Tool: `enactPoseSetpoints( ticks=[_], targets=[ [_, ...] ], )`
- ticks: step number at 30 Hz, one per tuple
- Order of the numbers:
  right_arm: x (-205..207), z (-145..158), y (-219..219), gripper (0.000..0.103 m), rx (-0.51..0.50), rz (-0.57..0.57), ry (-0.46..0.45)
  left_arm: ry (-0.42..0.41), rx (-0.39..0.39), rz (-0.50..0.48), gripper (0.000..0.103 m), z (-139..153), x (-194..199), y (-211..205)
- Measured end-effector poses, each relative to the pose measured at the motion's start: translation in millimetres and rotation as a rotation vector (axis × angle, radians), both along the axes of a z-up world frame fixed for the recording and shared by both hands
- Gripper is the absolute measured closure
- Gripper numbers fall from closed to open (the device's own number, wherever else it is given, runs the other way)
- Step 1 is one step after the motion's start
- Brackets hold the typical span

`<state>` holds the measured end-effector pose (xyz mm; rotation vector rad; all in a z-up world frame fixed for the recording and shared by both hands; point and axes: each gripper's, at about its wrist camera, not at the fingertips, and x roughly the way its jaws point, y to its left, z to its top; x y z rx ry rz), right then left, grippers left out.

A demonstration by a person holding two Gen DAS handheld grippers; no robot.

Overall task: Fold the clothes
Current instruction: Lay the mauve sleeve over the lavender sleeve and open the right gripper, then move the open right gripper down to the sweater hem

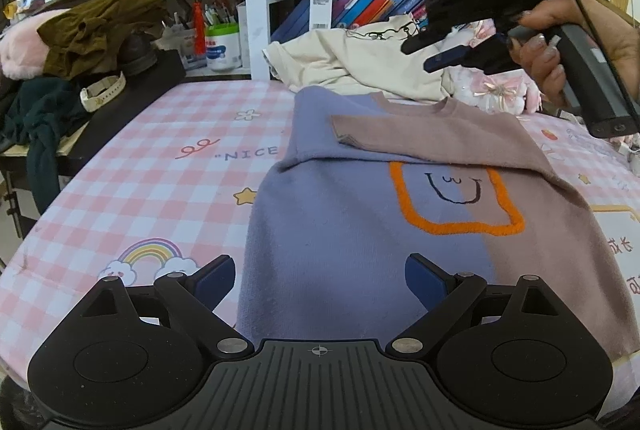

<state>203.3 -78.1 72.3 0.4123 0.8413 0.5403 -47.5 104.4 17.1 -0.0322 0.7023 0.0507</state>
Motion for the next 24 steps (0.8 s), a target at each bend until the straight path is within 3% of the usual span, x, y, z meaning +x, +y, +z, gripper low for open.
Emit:
enactPoseSetpoints(
  ticks=[11,24],
  targets=[
    [-34.5,-15.5,-40.9,0.074,-0.061,-0.061,0.04,-0.02,-0.022,-0.067,0.009,0.5,9.1,-6.5],
    [-126.6,-38.9,-86.2,0.064,-0.309,-0.079,0.015,-0.036,-0.047,-0.138,0.009,2.0,16.4,-4.3]
  ],
)
